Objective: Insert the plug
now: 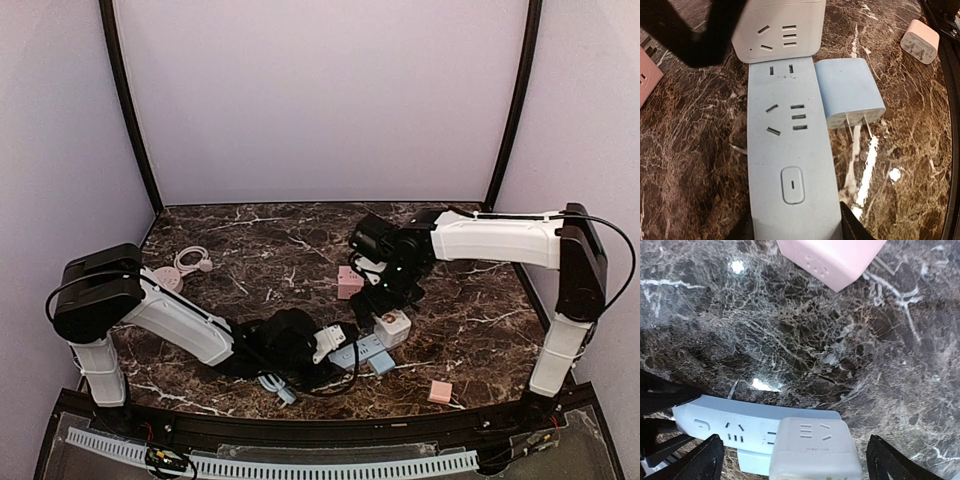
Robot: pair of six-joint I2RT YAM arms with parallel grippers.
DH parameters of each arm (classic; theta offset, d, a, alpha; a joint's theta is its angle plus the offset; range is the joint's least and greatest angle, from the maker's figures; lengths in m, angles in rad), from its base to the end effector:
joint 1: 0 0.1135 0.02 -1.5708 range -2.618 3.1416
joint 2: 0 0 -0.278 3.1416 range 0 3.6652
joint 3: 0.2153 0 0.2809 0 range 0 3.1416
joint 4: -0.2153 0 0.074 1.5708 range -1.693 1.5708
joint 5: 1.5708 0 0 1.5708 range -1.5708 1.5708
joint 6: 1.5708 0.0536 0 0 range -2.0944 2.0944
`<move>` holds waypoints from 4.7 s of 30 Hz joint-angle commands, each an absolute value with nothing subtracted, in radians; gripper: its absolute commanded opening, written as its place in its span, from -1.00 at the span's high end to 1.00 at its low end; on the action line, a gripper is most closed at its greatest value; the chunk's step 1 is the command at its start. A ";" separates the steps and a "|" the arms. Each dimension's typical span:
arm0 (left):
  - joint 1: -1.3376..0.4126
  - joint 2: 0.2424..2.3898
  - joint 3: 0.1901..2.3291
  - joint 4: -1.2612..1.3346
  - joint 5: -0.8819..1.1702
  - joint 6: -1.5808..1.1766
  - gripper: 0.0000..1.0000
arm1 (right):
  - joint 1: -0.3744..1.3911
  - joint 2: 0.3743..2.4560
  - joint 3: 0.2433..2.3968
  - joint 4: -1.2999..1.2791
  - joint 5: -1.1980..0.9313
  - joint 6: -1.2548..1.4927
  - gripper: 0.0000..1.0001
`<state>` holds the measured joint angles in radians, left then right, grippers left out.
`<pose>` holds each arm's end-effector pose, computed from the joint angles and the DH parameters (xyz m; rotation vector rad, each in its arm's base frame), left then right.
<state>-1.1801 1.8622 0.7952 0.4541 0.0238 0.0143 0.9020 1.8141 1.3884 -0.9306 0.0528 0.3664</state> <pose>0.1471 -0.3604 0.0950 1.2865 1.8669 -0.6706 0.2433 0.3033 0.2000 -0.7686 2.8327 0.1248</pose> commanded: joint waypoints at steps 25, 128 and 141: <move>-1.188 1.987 1.059 0.311 -0.113 -0.074 -0.01 | 0.897 1.183 1.021 -0.804 0.192 0.557 -0.97; -1.337 1.708 0.873 0.650 -0.003 0.168 0.64 | 0.908 1.084 0.783 -0.493 -0.548 0.644 -0.25; -1.336 1.717 0.869 0.677 -0.016 0.178 0.62 | 0.925 1.113 0.770 -0.447 -0.561 0.653 0.13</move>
<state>-1.3334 1.7519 0.8810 0.6254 -0.0154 0.1642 0.9104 1.1118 0.7780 -0.5083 -0.5282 0.6502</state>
